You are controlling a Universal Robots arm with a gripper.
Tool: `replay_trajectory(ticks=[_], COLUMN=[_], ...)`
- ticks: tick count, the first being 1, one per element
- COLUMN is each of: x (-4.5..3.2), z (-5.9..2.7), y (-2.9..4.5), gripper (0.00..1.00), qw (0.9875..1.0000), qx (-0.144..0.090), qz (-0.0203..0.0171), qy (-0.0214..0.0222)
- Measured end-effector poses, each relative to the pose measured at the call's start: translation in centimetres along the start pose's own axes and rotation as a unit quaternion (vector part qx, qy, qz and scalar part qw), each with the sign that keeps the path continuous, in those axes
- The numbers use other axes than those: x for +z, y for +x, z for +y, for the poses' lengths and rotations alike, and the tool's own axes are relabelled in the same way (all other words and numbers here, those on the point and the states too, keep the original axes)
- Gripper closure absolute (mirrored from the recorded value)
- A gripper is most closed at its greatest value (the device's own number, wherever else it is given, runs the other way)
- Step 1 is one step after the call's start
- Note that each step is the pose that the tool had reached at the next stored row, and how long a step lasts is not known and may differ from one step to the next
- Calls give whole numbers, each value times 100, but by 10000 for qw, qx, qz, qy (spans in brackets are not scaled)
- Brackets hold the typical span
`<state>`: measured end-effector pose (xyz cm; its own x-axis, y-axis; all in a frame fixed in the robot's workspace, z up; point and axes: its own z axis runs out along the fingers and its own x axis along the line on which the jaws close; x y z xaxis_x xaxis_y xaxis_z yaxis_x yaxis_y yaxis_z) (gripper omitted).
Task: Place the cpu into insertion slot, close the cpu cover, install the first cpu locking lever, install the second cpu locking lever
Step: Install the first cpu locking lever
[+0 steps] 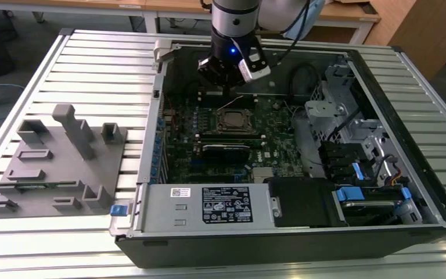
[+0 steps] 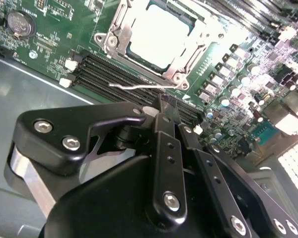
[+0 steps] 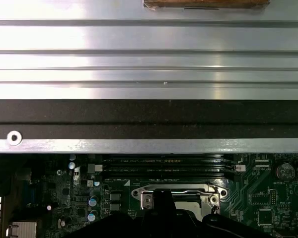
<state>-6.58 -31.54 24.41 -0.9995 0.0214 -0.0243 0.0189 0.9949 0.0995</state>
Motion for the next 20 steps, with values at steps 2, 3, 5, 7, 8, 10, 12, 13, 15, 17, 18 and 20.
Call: replay_trajectory(ticks=[2,3,5,7,8,10,12,13,15,17,18,20], x=[36,71,73,76,77,82,86,88,94,97,100,104], z=[-3,-7,-7,-7,-7,-7,-8,-8,-8,-4,1,15], y=[-7,-13,-13,-13,-14,-25,-42,-52,-71,-89,-92,-97], gripper=[89,89,89,89,89,89,89,89,89,89,89,89], qw=[10000,10000,10000,10000,10000,10000,10000,10000,10000,10000,10000,10000], qx=[-1,-1,0,-1,-1,-1,-1,0,0,-1,0,0], qz=[0,0,-1,-1,0,-1,-1,-1,-1,0,0,-1], qy=[-1,-1,-1,-1,-1,-2,-2,-1,-1,0,0,-1])
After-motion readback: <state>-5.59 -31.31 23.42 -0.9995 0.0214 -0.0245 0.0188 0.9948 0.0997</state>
